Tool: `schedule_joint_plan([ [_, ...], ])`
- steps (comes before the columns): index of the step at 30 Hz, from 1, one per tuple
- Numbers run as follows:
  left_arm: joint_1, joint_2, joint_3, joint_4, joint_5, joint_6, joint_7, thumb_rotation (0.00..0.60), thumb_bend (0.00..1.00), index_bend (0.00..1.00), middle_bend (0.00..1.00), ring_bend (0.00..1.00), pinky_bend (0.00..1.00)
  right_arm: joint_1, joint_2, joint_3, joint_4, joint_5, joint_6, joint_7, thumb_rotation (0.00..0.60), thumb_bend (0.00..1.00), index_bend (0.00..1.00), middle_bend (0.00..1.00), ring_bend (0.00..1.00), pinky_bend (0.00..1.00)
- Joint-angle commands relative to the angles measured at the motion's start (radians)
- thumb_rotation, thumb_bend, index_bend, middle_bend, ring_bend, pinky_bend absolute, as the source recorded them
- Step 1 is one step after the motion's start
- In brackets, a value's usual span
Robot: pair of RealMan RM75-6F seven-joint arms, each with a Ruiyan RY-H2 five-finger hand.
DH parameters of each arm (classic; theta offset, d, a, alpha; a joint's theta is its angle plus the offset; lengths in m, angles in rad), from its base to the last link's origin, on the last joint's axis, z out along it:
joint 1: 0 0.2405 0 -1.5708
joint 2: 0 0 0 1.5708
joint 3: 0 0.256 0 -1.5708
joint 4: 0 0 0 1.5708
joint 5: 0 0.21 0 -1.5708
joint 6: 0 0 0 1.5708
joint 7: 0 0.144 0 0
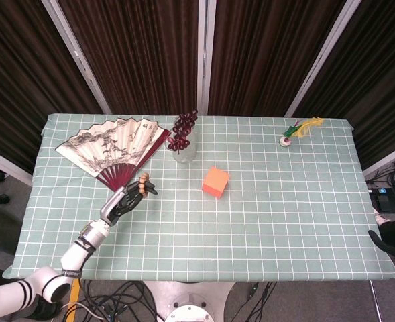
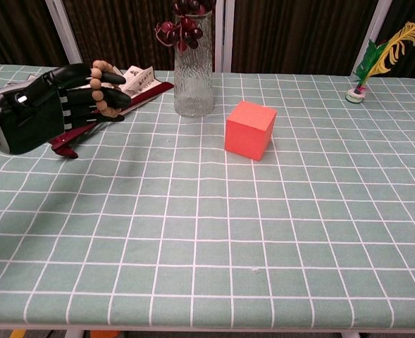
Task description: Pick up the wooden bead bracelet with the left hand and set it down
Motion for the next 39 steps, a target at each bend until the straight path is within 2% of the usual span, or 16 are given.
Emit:
schedule_joint_plan([
  [1,-0.036,-0.014,0.046,0.093,0.057,-0.014,0.223,0.278,0.41,0.3,0.34,0.15,0.15,-0.001,-0.001,0.0,0.001,0.0,0.002,0.0,0.6,0.07,0.0,0.12,0.0,0.0],
  [5,-0.054,-0.029,0.066,0.156,0.08,-0.023,0.532,0.276,0.37,0.3,0.34,0.15,0.15,-0.006,-0.002,-0.002,0.004,0.0,0.007,0.002,0.6,0.07,0.0,0.12,0.0,0.0],
  [8,-0.069,-0.014,0.077,0.146,0.082,-0.05,0.75,0.277,0.29,0.3,0.34,0.15,0.15,-0.009,-0.003,-0.002,0.005,0.0,0.011,0.004,0.6,0.07,0.0,0.12,0.0,0.0],
  [10,-0.071,0.001,0.076,0.119,0.076,-0.055,0.907,0.241,0.19,0.3,0.34,0.15,0.14,-0.01,-0.003,-0.003,0.007,-0.001,0.012,0.005,0.6,0.07,0.0,0.12,0.0,0.0],
  [13,-0.046,-0.013,0.057,0.087,0.059,0.015,1.027,0.14,0.04,0.29,0.34,0.16,0.12,-0.009,-0.006,-0.003,0.01,0.0,0.009,0.009,0.6,0.07,0.0,0.12,0.0,0.0],
  [15,-0.024,-0.048,0.042,0.109,0.064,0.095,1.042,0.125,0.01,0.3,0.4,0.29,0.13,-0.009,-0.008,-0.004,0.013,-0.001,0.009,0.012,0.6,0.07,0.0,0.12,0.0,0.0],
  [16,-0.014,-0.071,0.037,0.132,0.071,0.141,1.029,0.146,0.01,0.31,0.43,0.35,0.14,-0.009,-0.009,-0.005,0.015,-0.002,0.008,0.014,0.6,0.07,0.0,0.12,0.0,0.0],
  [17,-0.009,-0.083,0.035,0.148,0.073,0.164,1.015,0.215,0.02,0.33,0.47,0.42,0.15,-0.01,-0.01,-0.005,0.017,-0.002,0.008,0.016,0.6,0.07,0.0,0.12,0.0,0.0],
  [18,-0.003,-0.096,0.032,0.165,0.076,0.191,1.002,0.319,0.02,0.35,0.49,0.47,0.17,-0.01,-0.01,-0.005,0.018,-0.002,0.008,0.017,0.6,0.07,0.0,0.12,0.0,0.0],
  [20,0.003,-0.113,0.032,0.19,0.084,0.227,0.978,0.42,0.02,0.36,0.52,0.53,0.18,-0.01,-0.011,-0.005,0.021,-0.002,0.008,0.02,0.6,0.07,0.0,0.12,0.0,0.0],
  [24,0.01,-0.124,0.041,0.224,0.101,0.275,0.961,0.442,0.02,0.37,0.54,0.55,0.18,-0.01,-0.013,-0.005,0.024,-0.004,0.007,0.024,0.6,0.07,0.0,0.12,0.0,0.0],
  [29,0.05,-0.089,0.023,0.212,0.076,0.353,0.984,0.445,0.02,0.37,0.5,0.39,0.18,-0.008,-0.013,-0.009,0.029,-0.005,0.0,0.03,0.6,0.07,0.0,0.12,0.0,0.0],
  [31,0.081,-0.05,0.003,0.196,0.037,0.382,1.001,0.482,0.02,0.37,0.49,0.36,0.18,-0.003,-0.008,-0.018,0.031,-0.005,-0.023,0.033,0.6,0.07,0.0,0.11,0.0,0.0],
  [33,0.12,0.014,-0.006,0.16,-0.021,0.378,1.034,0.575,0.02,0.36,0.46,0.3,0.18,0.004,-0.005,-0.027,0.034,-0.003,-0.051,0.026,0.6,0.09,0.0,0.1,0.0,0.0],
  [34,0.138,0.051,-0.004,0.133,-0.047,0.365,1.053,0.595,0.02,0.36,0.44,0.28,0.17,0.008,-0.005,-0.031,0.034,-0.002,-0.065,0.025,0.6,0.1,0.0,0.1,0.0,0.0],
  [39,0.252,0.242,0.025,-0.033,-0.182,0.347,1.207,0.6,0.02,0.29,0.33,0.19,0.15,0.035,-0.03,-0.049,0.063,-0.01,-0.129,0.047,0.6,0.16,0.0,0.04,0.0,0.0],
])
